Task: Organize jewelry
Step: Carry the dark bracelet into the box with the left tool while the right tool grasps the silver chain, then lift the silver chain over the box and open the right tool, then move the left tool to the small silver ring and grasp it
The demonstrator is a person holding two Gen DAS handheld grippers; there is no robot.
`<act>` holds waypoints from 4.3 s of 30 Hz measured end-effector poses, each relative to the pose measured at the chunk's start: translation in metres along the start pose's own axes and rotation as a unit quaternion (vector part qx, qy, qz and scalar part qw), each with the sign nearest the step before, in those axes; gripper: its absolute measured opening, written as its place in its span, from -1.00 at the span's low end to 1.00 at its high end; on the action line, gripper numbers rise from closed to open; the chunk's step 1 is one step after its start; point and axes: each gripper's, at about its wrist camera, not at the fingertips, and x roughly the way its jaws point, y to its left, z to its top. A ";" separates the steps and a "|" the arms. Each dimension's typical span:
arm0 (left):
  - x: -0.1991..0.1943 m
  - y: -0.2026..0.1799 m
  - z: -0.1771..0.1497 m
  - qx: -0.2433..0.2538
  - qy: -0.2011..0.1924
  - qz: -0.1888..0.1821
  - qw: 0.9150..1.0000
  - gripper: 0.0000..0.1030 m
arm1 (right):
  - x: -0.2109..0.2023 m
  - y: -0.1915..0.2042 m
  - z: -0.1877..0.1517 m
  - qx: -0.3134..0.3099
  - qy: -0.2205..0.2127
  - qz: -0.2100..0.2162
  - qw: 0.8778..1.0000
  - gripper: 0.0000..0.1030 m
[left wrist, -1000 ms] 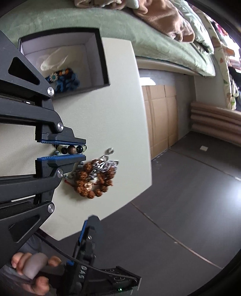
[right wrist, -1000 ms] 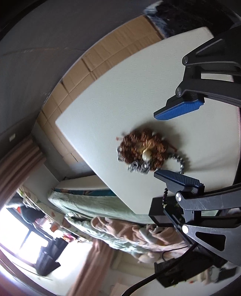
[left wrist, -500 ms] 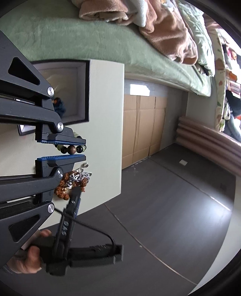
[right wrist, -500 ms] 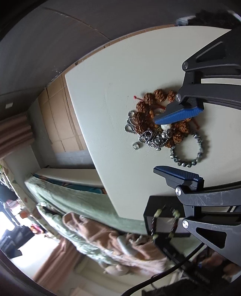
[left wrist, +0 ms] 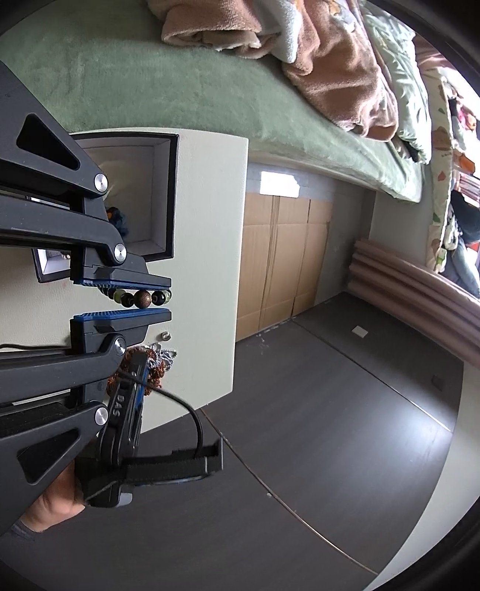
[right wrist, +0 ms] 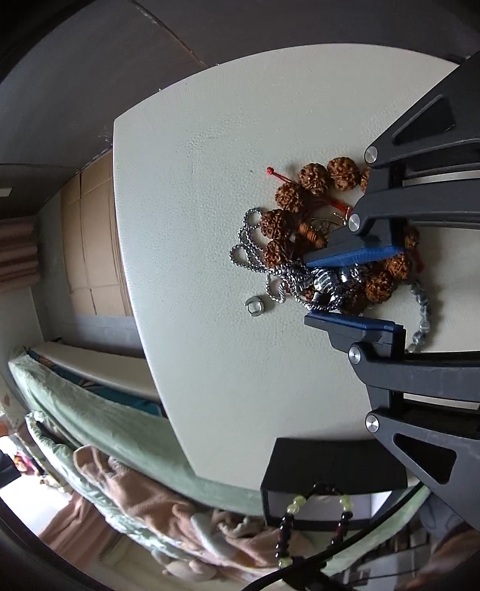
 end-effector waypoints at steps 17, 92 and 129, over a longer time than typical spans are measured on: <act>-0.028 0.012 0.002 0.003 -0.022 0.015 1.000 -0.81 | -0.093 -0.017 -0.015 0.059 -0.098 0.138 0.984 -0.53; -0.081 0.105 0.000 -0.107 -0.027 0.023 0.994 0.22 | -0.090 0.158 0.014 -0.040 -0.059 0.212 0.975 0.06; 0.067 -0.065 0.019 0.130 0.116 0.056 0.983 0.14 | -0.070 -0.062 -0.037 0.136 -0.079 0.146 0.977 1.00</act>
